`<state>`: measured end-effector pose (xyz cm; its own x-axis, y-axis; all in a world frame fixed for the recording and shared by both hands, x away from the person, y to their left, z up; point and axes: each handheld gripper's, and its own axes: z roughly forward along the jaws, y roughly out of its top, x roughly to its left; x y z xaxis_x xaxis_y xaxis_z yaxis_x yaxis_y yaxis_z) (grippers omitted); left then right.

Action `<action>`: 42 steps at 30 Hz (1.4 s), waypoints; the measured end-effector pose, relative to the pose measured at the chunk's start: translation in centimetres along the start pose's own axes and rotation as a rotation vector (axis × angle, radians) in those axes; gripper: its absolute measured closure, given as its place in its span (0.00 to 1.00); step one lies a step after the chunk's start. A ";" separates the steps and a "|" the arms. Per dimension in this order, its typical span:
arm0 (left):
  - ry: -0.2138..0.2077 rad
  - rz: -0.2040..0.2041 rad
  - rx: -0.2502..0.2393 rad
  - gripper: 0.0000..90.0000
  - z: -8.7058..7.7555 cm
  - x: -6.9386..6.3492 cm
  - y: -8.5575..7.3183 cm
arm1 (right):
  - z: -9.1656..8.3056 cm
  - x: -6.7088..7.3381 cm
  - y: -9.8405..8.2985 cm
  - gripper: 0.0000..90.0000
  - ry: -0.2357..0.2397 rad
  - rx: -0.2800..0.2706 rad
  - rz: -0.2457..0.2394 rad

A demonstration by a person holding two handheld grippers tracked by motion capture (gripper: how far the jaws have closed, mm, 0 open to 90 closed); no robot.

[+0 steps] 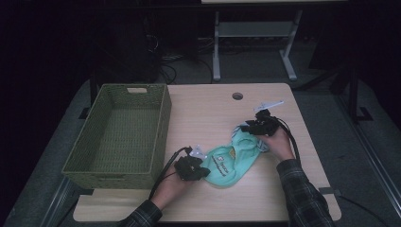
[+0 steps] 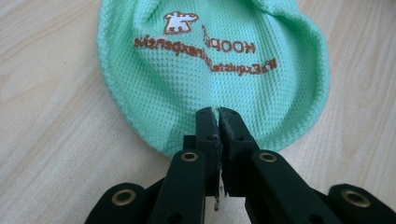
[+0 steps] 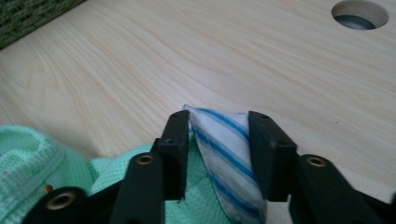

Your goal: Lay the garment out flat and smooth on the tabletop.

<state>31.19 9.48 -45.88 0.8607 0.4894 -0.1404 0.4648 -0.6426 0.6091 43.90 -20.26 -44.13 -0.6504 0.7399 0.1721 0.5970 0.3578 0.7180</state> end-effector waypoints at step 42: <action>0.007 0.013 0.011 0.96 -0.1 0.0 0.0 | -4.4 0.4 -1.9 0.82 -0.138 -0.124 -0.019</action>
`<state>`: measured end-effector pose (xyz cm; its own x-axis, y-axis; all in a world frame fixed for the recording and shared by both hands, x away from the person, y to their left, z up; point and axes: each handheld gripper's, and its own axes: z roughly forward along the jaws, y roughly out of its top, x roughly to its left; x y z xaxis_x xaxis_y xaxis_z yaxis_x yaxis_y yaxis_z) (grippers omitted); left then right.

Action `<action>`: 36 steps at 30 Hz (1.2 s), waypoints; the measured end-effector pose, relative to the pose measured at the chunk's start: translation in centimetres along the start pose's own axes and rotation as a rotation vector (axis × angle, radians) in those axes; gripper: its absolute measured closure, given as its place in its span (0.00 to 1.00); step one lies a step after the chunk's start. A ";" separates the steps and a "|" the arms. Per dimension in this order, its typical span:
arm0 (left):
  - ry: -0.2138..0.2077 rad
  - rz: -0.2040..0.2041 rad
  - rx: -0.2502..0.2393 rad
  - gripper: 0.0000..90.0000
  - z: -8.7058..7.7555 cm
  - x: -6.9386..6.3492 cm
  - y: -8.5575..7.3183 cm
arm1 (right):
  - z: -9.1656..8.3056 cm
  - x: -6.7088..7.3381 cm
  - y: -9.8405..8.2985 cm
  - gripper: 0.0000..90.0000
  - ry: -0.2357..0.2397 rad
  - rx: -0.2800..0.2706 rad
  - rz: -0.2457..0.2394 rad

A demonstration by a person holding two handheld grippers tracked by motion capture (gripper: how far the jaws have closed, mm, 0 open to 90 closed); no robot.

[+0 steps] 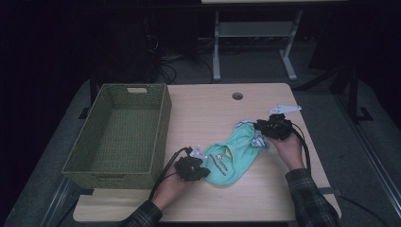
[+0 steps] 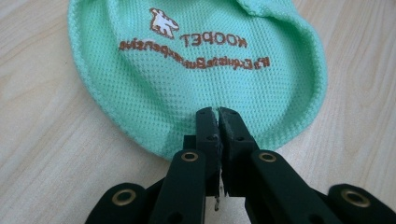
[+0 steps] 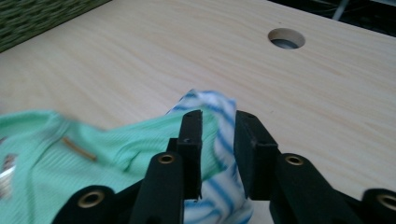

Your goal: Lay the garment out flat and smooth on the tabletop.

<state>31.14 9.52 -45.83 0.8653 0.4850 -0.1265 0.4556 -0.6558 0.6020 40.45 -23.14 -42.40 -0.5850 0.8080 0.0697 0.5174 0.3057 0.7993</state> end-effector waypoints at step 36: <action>0.043 -0.028 -0.129 0.99 3.4 6.2 9.4 | -2.7 7.6 -6.8 1.00 0.192 0.124 -0.074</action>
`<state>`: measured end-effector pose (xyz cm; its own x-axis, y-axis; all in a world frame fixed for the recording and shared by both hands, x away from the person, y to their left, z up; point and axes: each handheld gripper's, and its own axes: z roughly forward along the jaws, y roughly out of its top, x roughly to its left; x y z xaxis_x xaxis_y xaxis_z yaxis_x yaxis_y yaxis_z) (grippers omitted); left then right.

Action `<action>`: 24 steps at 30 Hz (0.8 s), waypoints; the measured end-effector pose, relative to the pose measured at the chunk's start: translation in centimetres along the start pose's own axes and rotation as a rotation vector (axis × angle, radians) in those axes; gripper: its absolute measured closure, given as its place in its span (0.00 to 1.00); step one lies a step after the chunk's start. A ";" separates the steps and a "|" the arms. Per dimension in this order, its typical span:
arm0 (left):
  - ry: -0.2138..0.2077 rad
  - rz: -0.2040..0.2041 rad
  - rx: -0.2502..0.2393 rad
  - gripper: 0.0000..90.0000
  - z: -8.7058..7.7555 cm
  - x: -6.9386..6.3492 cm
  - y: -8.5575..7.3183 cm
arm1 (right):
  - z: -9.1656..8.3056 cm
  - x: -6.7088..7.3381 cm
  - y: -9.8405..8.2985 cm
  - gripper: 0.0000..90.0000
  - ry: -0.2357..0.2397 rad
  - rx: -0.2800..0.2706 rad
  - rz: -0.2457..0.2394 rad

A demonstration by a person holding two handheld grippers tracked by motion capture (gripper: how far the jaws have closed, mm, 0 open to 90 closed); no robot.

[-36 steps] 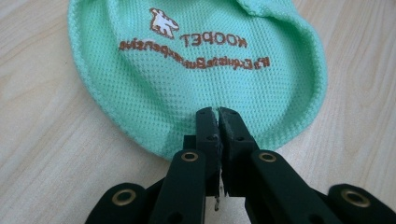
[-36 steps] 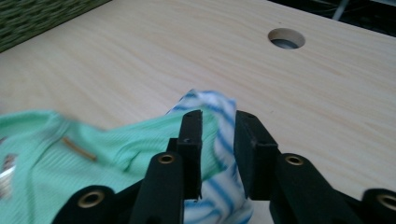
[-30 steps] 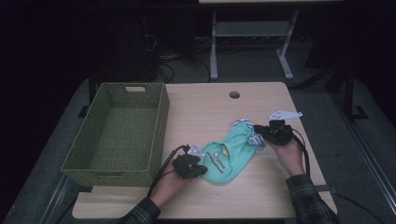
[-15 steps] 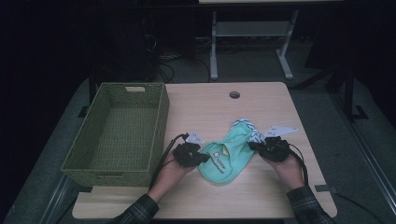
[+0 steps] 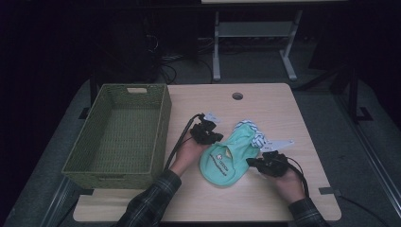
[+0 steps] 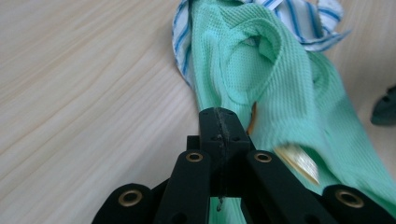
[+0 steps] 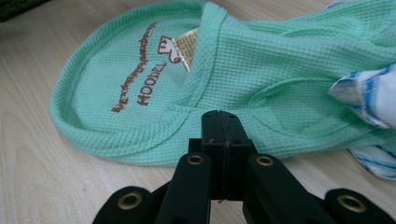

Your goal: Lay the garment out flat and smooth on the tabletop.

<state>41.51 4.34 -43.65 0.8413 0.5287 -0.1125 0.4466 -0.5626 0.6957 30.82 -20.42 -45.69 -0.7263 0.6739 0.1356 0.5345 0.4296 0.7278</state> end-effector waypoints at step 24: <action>0.094 0.050 0.115 1.00 3.4 1.1 0.4 | 1.8 0.4 -0.2 1.00 0.008 0.070 -0.017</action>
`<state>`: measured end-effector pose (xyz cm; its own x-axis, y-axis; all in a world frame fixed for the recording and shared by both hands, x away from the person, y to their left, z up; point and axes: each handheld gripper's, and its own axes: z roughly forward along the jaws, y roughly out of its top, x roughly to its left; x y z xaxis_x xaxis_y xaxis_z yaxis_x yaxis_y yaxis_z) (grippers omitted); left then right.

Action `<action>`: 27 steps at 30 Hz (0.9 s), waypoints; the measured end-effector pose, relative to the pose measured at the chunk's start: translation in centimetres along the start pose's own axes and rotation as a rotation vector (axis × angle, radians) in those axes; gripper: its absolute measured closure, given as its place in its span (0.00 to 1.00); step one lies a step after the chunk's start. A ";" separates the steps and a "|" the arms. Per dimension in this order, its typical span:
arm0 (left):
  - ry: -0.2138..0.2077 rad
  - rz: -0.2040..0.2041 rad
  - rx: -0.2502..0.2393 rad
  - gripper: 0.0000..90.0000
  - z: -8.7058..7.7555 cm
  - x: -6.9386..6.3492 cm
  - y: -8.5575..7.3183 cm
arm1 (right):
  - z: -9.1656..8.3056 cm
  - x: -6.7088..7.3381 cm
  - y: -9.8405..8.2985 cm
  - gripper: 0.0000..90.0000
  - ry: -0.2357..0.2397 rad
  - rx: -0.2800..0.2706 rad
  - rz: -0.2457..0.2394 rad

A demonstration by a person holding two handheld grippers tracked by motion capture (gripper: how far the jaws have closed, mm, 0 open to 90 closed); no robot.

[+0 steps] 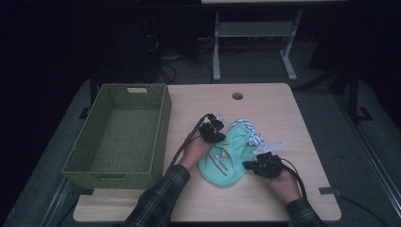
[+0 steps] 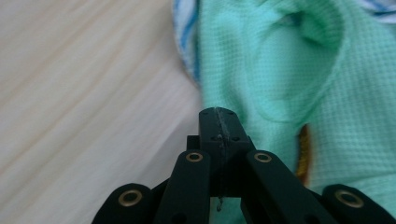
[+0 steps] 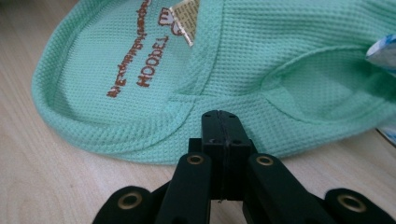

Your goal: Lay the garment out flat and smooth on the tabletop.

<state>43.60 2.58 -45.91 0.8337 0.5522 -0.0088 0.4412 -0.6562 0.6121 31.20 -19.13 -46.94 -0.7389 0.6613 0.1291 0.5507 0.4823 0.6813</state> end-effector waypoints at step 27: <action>-0.077 0.021 -0.007 0.99 -0.5 -0.6 -0.2 | -0.4 -0.6 -0.1 1.00 -0.037 0.013 -0.020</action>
<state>42.84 2.68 -45.65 0.8658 0.4971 -0.0569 0.4213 -0.6631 0.6187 31.42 -19.83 -46.82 -0.7352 0.6720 0.0882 0.5407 0.5030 0.6742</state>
